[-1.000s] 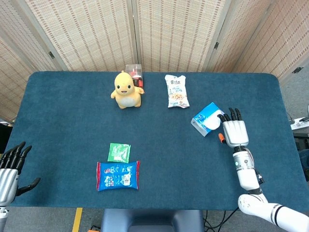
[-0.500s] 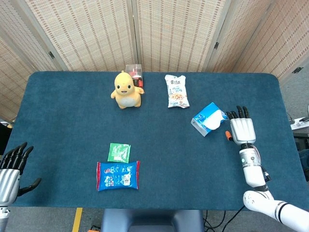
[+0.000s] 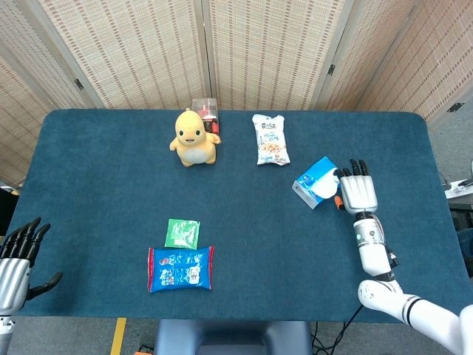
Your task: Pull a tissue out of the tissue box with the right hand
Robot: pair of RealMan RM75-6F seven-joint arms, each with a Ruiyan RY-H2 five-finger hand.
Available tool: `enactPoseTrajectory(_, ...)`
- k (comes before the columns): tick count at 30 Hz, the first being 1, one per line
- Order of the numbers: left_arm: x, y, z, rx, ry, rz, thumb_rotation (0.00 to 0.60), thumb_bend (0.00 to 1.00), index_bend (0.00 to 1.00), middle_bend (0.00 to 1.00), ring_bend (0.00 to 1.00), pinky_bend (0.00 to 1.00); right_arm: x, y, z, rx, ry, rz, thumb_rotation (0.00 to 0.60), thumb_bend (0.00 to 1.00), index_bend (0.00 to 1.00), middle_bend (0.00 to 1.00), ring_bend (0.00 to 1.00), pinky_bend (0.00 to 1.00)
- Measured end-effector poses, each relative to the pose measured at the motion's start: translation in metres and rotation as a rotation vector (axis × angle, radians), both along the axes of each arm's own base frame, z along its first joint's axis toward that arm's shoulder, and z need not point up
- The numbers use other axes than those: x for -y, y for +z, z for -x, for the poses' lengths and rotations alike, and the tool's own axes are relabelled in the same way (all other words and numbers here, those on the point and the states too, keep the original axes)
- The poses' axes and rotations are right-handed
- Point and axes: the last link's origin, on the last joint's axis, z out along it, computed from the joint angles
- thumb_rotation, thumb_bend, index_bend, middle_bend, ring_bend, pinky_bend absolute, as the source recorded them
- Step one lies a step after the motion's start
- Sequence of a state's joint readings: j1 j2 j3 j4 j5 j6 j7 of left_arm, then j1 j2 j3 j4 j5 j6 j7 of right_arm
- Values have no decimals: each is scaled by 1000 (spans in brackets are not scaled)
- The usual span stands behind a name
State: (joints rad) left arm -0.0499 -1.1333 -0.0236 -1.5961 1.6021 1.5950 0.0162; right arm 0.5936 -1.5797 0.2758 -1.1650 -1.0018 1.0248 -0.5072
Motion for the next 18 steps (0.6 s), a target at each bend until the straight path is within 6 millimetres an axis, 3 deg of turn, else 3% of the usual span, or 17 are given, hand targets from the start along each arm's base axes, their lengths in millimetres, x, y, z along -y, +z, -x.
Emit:
enactPoseTrajectory(8, 1, 1, -1, 3, -5, -3, 600, 246, 0, 0, 0, 136, 6, -6, -3, -22, 6, 22, 600, 401, 510, 460, 130, 138)
enactPoseTrajectory(18, 2, 5, 2, 10, 1, -14, 600, 247, 0, 0, 0, 135, 2, 0, -8, -1, 42, 55, 600, 428, 554, 512, 150, 150)
